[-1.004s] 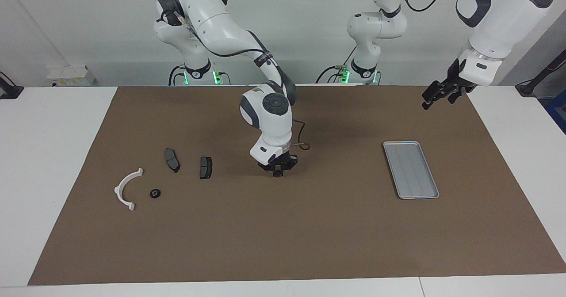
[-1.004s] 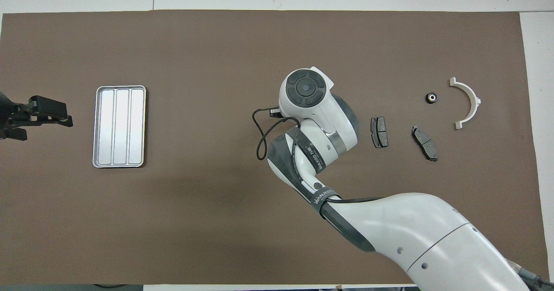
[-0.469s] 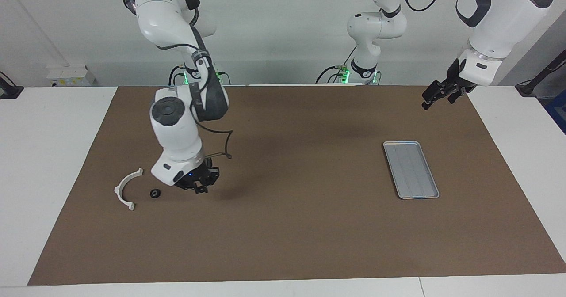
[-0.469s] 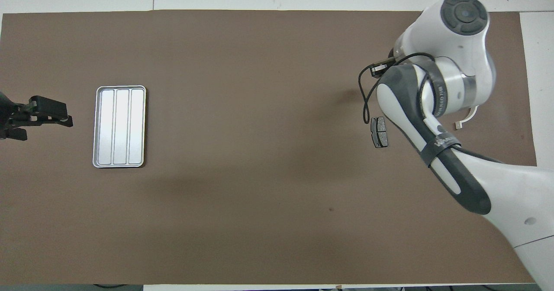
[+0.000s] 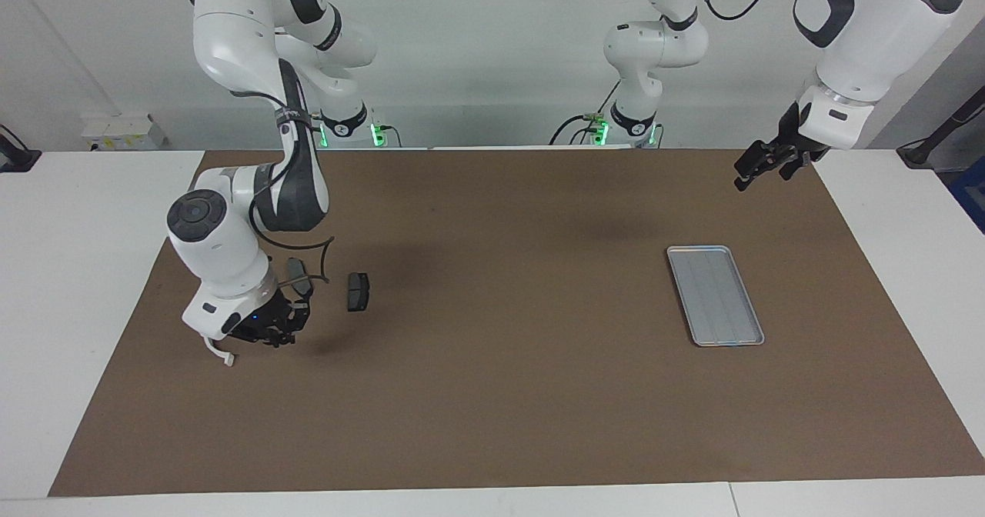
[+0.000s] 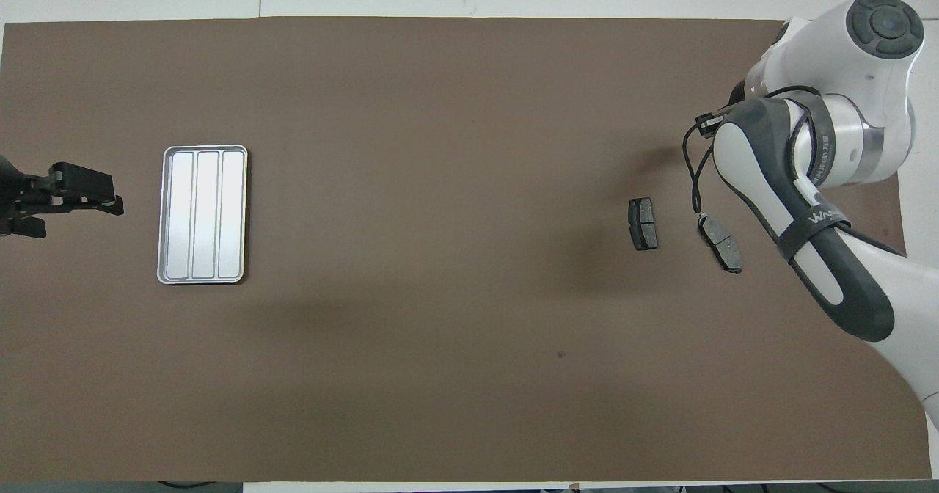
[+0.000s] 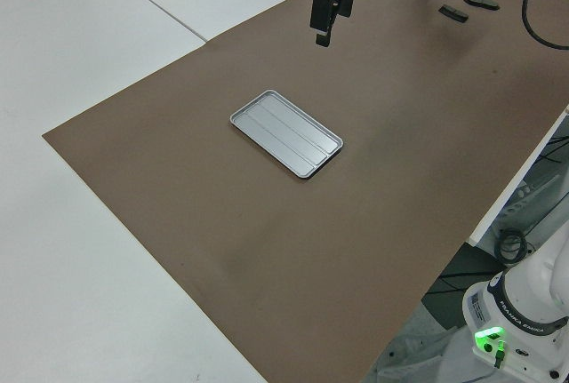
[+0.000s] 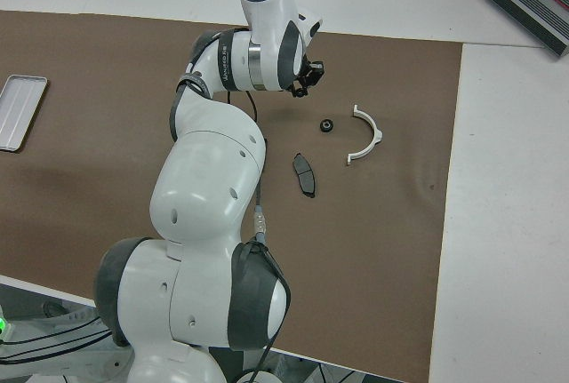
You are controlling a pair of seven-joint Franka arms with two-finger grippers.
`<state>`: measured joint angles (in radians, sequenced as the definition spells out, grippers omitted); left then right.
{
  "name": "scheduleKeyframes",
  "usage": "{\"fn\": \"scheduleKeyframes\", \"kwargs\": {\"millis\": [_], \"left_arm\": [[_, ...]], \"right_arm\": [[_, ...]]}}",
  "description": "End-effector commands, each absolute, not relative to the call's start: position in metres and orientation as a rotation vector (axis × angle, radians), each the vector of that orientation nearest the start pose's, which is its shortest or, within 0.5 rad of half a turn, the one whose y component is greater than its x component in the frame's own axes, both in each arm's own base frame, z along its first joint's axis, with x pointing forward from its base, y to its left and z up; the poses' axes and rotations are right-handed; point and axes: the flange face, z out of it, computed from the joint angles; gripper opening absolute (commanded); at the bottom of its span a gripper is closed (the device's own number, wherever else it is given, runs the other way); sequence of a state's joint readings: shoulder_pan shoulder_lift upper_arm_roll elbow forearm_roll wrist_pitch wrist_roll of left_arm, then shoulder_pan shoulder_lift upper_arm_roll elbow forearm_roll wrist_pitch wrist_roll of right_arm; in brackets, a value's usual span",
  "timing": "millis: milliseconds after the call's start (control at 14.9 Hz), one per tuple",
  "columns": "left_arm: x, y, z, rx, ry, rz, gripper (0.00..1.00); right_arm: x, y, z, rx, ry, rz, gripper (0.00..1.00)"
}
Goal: Place bearing gear from tray to pile
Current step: 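Lower the second gear beside the first near the white arc and open the right gripper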
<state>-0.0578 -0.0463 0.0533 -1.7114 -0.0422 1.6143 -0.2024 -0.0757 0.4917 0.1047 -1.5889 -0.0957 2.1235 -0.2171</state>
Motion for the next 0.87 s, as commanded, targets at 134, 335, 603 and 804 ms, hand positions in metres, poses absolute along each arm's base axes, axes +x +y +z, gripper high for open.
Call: {"fn": "scheduleKeyframes", "kwargs": {"millis": [134,335,603,804], "left_arm": [[0.535,-0.005,0.59,-3.161,-0.313,0.084,1.0],[0.535,-0.005,0.59,-3.161,-0.313,0.084,1.0],[0.535,-0.006,0.59,-3.161,-0.31,0.084,1.0],[0.535,-0.005,0.59,-3.161,-0.313,0.084,1.0]], "right_arm": [[0.67,0.012,0.325,-3.115,-0.476,-0.082,0.0],[0.66,0.012,0.315,-3.113,-0.485,-0.056,0.0],[0.642,0.009,0.303,-3.106,-0.514,0.007,0.0],[0.635,-0.001,0.298,-3.102,-0.527,0.034,0.0]]}}
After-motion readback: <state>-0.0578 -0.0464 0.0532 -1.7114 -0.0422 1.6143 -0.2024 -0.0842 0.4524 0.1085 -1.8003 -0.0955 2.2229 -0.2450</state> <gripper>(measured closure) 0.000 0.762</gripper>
